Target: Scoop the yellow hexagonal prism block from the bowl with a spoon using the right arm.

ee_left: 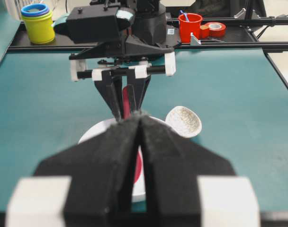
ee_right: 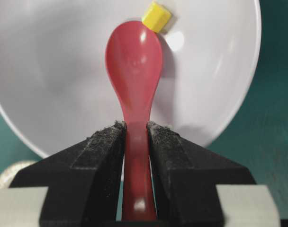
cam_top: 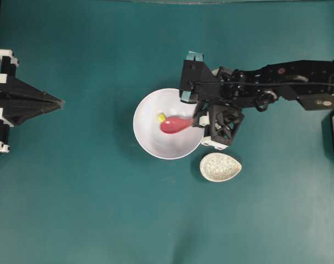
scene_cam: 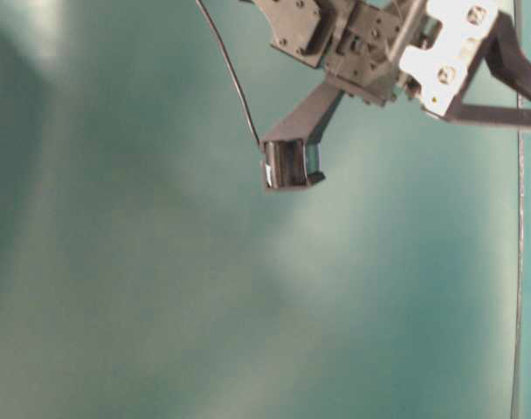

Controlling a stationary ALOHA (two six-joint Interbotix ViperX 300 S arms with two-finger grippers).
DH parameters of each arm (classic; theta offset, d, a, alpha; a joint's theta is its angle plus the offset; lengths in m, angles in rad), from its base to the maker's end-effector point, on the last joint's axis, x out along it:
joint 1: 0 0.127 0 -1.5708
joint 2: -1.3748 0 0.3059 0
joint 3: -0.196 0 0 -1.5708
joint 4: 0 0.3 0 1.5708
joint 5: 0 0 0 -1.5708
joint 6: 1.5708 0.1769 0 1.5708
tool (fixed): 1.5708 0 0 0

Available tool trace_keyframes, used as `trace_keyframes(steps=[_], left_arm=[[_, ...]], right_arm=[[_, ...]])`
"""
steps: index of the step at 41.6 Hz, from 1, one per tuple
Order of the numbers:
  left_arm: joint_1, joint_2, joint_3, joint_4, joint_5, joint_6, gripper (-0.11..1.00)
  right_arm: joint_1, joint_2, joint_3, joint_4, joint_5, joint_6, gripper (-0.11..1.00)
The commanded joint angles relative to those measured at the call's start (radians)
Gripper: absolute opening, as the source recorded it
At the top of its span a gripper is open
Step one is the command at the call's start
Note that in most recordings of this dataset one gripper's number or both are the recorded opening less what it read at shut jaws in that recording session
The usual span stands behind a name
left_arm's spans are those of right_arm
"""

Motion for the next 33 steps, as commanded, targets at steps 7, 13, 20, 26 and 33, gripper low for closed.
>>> trace_keyframes(steps=[7, 13, 20, 26, 33], left_arm=[[0.000, 0.006, -0.015, 0.003, -0.009, -0.002, 0.00], [-0.002, 0.008, -0.015, 0.003, -0.009, -0.002, 0.00], [0.000, 0.008, -0.015, 0.003, -0.009, -0.002, 0.00], [-0.002, 0.008, -0.015, 0.003, -0.009, -0.002, 0.00], [-0.002, 0.008, -0.015, 0.003, -0.009, -0.002, 0.00]], right_arm=[[-0.003, 0.008, -0.061, -0.006, -0.037, -0.002, 0.23], [-0.003, 0.012, -0.072, -0.011, -0.069, -0.002, 0.23], [-0.003, 0.006, -0.074, -0.009, -0.095, 0.000, 0.23], [-0.003, -0.034, -0.086, -0.003, -0.094, 0.002, 0.23], [-0.003, -0.112, -0.084, 0.011, -0.058, 0.025, 0.23]])
